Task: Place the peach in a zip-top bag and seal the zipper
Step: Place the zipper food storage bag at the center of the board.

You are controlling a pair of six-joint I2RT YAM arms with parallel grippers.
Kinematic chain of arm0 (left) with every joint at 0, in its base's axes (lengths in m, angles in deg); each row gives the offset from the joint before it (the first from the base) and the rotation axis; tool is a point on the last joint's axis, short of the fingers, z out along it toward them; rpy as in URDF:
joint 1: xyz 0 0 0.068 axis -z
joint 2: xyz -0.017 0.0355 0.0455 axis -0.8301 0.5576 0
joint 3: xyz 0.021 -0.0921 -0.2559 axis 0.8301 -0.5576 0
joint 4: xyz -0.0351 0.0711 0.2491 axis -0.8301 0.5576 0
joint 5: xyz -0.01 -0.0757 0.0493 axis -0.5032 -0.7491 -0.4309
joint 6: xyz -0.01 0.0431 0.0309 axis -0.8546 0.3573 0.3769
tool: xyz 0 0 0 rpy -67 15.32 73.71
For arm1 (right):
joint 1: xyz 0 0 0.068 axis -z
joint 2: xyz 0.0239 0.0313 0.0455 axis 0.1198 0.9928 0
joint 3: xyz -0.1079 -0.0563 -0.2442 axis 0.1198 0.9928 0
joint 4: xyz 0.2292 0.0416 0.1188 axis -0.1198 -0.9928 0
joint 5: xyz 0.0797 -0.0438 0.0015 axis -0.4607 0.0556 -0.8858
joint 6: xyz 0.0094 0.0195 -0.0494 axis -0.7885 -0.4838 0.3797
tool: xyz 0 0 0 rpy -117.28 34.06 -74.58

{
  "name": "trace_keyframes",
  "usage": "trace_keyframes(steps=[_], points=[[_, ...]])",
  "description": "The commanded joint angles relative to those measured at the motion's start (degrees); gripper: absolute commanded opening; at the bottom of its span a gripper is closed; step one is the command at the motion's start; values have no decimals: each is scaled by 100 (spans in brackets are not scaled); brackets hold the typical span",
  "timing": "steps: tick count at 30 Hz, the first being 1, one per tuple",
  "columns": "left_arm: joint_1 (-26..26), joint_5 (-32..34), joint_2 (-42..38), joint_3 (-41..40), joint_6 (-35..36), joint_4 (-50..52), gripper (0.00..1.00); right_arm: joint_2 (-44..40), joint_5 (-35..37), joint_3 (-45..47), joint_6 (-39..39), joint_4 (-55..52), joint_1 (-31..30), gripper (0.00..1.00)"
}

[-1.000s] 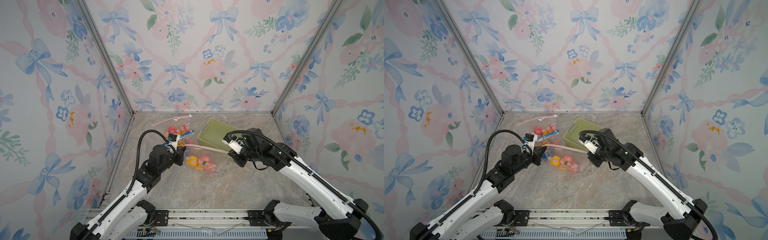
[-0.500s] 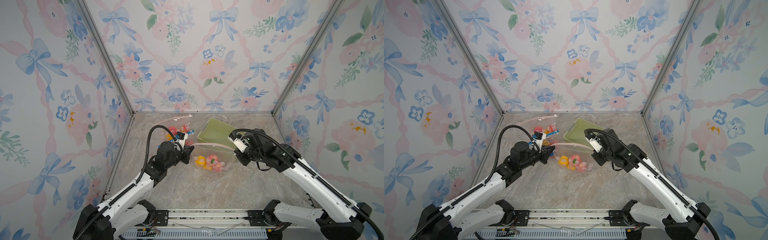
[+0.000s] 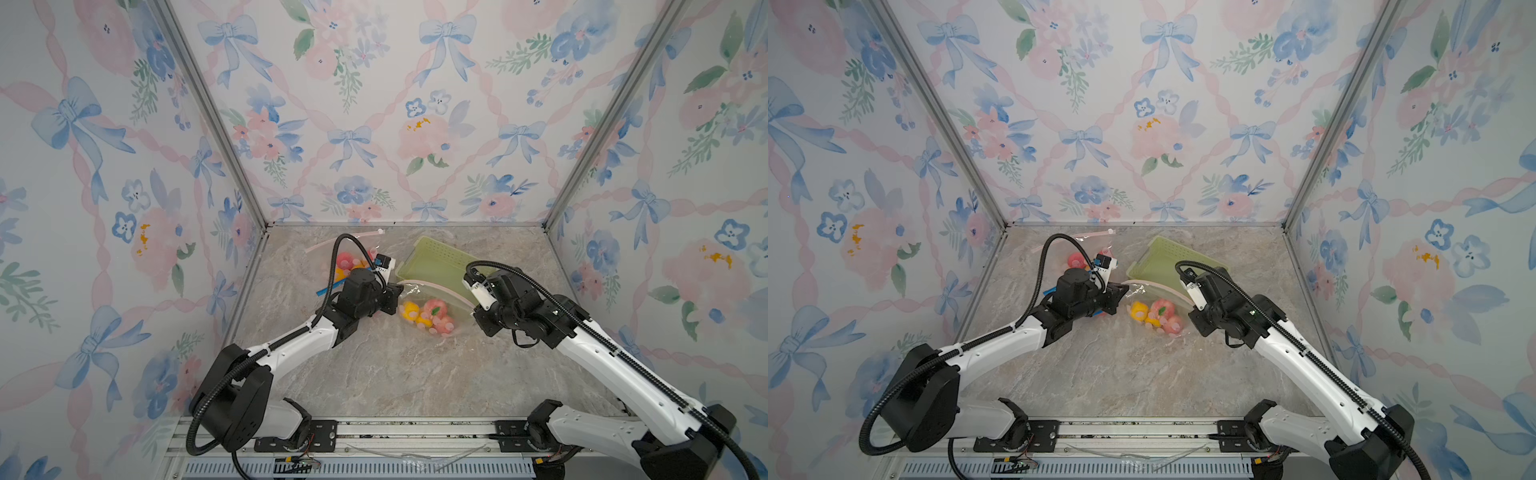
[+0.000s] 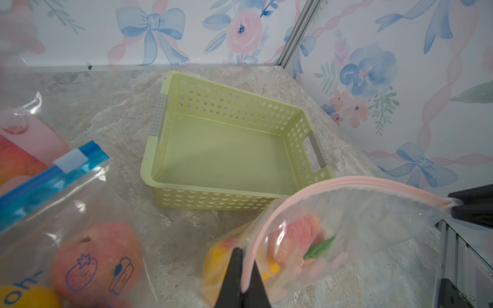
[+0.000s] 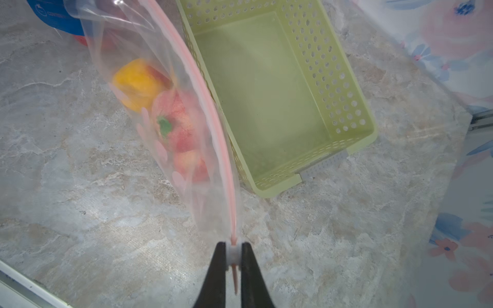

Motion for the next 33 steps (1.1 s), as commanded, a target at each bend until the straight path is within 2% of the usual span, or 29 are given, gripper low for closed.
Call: trace_keyframes(steps=[1,4,9,10,13,18,22,28,30,32,33], points=[[-74,-205,228,164,-195,-257,0,78,-118,49,-334,287,239,7],[-91,-339,349,323,-231,-258,0,158,-166,-20,-433,323,349,18],[-119,-629,184,427,-348,-230,26,155,-505,-163,-542,325,363,49],[-119,-633,90,434,-371,-176,30,139,-556,-216,-570,315,363,52],[-119,-574,-199,453,-390,19,45,81,-688,-317,-647,318,350,58],[-119,-463,-516,475,-364,304,62,31,-801,-442,-752,343,341,67],[-119,-357,-634,638,-272,610,71,80,-690,-634,-792,300,346,73],[-134,0,-1054,915,-258,1067,92,150,-420,-1157,-986,33,367,76],[-171,250,-1308,969,-258,1290,97,96,-340,-1295,-1112,-35,398,79],[-253,571,-1635,981,-260,1506,97,-3,-257,-1411,-1274,-105,455,85],[-321,774,-1823,972,-273,1660,97,-87,-123,-1452,-1386,-138,495,90]])
